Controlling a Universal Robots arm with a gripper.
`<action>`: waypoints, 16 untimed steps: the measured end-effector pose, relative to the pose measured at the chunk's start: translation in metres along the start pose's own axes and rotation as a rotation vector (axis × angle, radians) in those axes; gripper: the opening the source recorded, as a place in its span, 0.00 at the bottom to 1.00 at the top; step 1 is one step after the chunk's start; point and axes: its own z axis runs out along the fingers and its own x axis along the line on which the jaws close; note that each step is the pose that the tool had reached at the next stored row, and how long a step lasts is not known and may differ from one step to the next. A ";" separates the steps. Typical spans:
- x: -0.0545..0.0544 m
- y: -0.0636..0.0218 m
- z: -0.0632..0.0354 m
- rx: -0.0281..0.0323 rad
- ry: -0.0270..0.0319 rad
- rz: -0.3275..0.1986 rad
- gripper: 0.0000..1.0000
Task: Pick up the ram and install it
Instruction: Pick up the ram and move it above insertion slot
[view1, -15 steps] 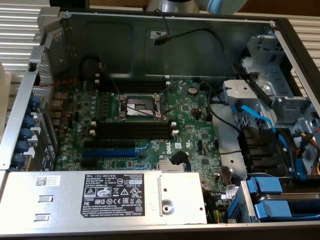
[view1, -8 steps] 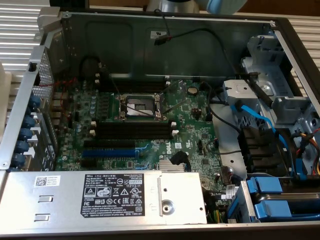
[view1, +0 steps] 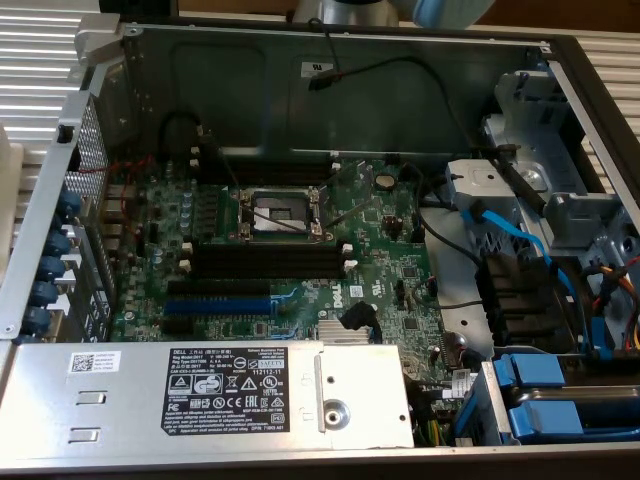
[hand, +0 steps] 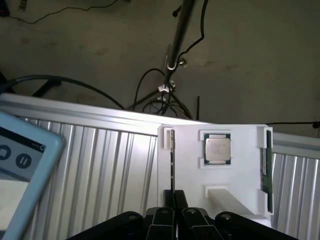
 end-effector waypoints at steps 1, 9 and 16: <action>0.001 -0.0016 -0.0013 0.0001 0.0002 0.000 0.12; 0.012 -0.0228 -0.0058 -0.0001 0.0004 0.000 0.12; 0.013 -0.0369 -0.0096 -0.0002 0.0017 0.000 0.12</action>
